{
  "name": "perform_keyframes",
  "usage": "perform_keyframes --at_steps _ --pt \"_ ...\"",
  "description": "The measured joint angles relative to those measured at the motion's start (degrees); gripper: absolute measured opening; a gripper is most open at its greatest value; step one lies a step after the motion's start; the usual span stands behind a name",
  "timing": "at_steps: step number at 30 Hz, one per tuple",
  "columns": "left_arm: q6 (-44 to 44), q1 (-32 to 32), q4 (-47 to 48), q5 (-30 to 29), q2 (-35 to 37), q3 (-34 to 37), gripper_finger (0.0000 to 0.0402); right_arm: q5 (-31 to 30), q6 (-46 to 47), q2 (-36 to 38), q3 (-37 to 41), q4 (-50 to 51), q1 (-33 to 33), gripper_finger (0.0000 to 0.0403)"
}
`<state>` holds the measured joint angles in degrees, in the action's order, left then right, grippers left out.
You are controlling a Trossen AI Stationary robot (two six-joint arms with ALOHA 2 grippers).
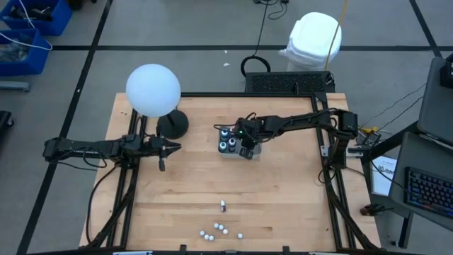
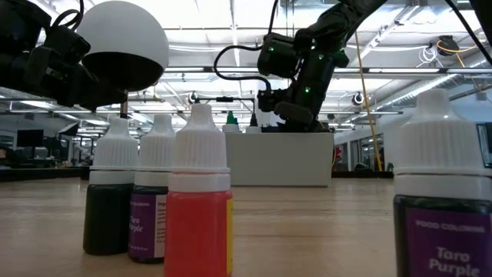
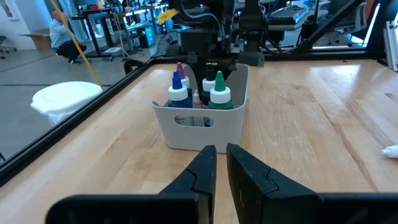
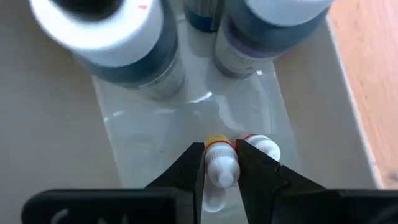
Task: Pick & Place food coloring
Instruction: Put the right small orange food coloring bottle into the gray bin
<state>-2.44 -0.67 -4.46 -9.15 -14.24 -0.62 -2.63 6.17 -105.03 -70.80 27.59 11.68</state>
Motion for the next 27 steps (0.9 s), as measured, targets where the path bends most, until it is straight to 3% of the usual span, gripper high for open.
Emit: perform_keyframes --at_steps 7,27 --pt "-0.02 0.0 -0.03 0.0 -0.01 0.0 0.0047 2.88 -0.44 0.0 0.04 -1.62 1.05 0.0065" --pt "-0.07 0.0 -0.05 -0.02 -0.01 0.0 0.0047 2.91 -1.02 0.0 0.04 -2.92 1.05 0.0075"
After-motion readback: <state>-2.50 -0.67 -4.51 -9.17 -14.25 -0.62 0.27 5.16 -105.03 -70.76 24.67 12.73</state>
